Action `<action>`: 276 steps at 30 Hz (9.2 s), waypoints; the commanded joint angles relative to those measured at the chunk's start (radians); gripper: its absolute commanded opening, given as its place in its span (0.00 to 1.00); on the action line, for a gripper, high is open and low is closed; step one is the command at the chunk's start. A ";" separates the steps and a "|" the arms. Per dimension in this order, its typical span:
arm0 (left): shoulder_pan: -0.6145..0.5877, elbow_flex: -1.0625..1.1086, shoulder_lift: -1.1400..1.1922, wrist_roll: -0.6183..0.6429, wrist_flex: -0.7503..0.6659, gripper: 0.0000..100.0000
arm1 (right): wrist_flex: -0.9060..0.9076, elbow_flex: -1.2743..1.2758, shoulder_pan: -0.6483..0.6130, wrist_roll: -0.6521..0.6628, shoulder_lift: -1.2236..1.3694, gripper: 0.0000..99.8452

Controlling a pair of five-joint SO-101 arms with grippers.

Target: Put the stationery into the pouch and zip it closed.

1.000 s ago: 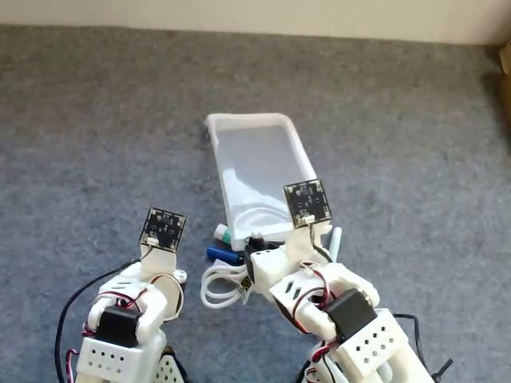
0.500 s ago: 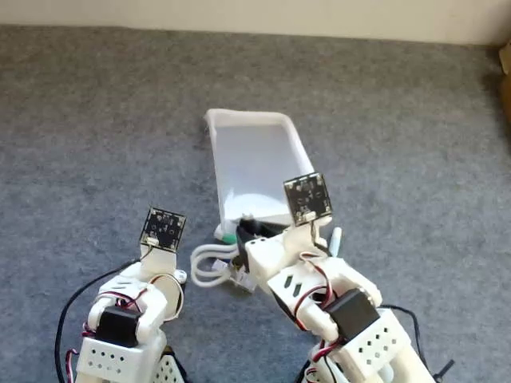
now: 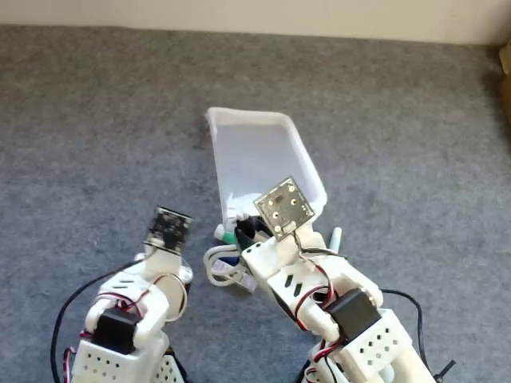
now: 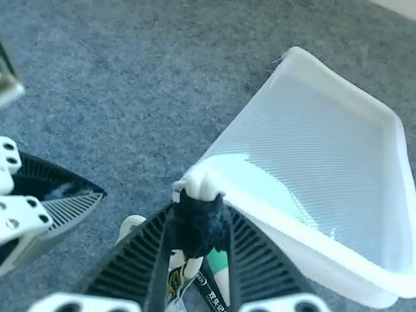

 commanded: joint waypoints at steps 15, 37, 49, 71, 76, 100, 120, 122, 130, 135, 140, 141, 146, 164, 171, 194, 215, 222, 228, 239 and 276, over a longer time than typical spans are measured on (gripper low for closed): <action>-0.044 -0.173 -0.015 0.009 -0.133 0.34 | -0.025 -0.016 -0.008 0.014 -0.025 0.00; 0.030 0.012 -0.015 0.011 -0.511 0.32 | -0.025 -0.005 -0.008 0.014 -0.025 0.00; -0.028 0.050 -0.015 0.008 -0.526 0.32 | -0.022 0.019 -0.007 0.020 -0.025 0.00; -0.054 0.074 -0.015 0.003 -0.585 0.03 | -0.019 0.051 0.068 0.021 -0.027 0.00; -0.093 0.073 -0.015 0.003 -0.588 0.01 | -0.019 0.048 0.154 0.021 -0.027 0.00; -0.143 0.073 -0.015 0.003 -0.588 0.01 | -0.025 0.047 0.406 -0.063 -0.027 0.00; -0.147 0.074 -0.015 0.003 -0.585 0.01 | 0.041 0.056 0.127 0.005 -0.019 0.22; -0.147 0.074 -0.015 0.003 -0.585 0.01 | 0.038 0.058 0.108 0.044 -0.018 0.23; -0.147 0.076 -0.015 0.003 -0.588 0.01 | 0.021 0.058 0.054 0.098 0.051 0.23; -0.147 0.077 -0.015 0.003 -0.588 0.01 | -0.039 0.048 0.058 0.098 0.237 0.23; -0.147 0.077 -0.015 0.003 -0.588 0.01 | -0.074 0.012 0.059 0.098 0.334 0.23; -0.147 0.077 -0.015 0.003 -0.588 0.01 | -0.084 0.007 0.061 0.098 0.343 0.23; -0.147 0.077 -0.015 0.003 -0.588 0.01 | -0.104 0.004 0.085 0.098 0.357 0.21; -0.147 0.082 -0.015 0.003 -0.588 0.01 | -0.157 0.002 0.093 0.106 0.352 0.05; -0.147 0.082 -0.015 0.003 -0.588 0.01 | -0.114 -0.001 0.122 0.143 0.351 0.01; -0.148 0.081 -0.015 0.003 -0.588 0.01 | -0.054 -0.076 0.317 0.035 0.349 0.01; -0.140 0.104 -0.015 0.011 -0.589 0.19 | 0.082 -0.070 0.283 0.043 0.021 0.01; -0.131 0.096 -0.015 0.043 -0.588 0.19 | 0.171 -0.068 0.191 0.043 -0.107 0.01; -0.128 0.097 -0.015 0.040 -0.591 0.19 | 0.199 -0.068 0.189 0.044 -0.136 0.01; -0.128 0.120 -0.013 0.038 -0.664 0.15 | 0.317 -0.068 0.058 0.106 -0.288 0.01; -0.277 -0.286 -0.013 -0.026 -0.147 0.01 | 0.254 0.021 0.125 0.106 -0.346 0.27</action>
